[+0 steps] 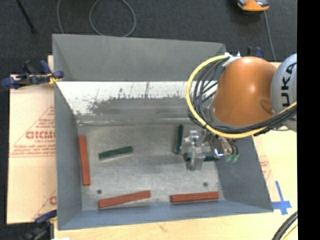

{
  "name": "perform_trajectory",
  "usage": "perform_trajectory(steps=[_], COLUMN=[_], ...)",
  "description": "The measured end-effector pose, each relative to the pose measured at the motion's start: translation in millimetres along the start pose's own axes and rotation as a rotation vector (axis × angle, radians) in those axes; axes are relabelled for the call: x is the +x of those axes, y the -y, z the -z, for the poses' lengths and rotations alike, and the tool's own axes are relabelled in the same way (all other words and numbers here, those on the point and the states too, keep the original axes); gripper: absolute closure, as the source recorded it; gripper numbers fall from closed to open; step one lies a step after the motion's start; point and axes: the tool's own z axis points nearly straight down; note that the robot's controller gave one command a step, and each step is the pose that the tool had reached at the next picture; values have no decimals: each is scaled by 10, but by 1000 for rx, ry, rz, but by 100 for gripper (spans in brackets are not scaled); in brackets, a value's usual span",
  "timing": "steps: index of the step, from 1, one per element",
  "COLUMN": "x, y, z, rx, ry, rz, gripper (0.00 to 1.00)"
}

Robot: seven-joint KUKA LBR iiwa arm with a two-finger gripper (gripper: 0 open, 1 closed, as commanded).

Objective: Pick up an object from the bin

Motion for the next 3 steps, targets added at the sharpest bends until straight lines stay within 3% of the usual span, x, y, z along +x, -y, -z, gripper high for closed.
perform_trajectory(steps=[1,2,3], x=[0,205,185], y=[0,-78,-73], z=[0,-1430,-1387], rx=[0,-3,-1], ry=[0,-8,-2], rz=[-1,87,84], gripper=[0,0,100])
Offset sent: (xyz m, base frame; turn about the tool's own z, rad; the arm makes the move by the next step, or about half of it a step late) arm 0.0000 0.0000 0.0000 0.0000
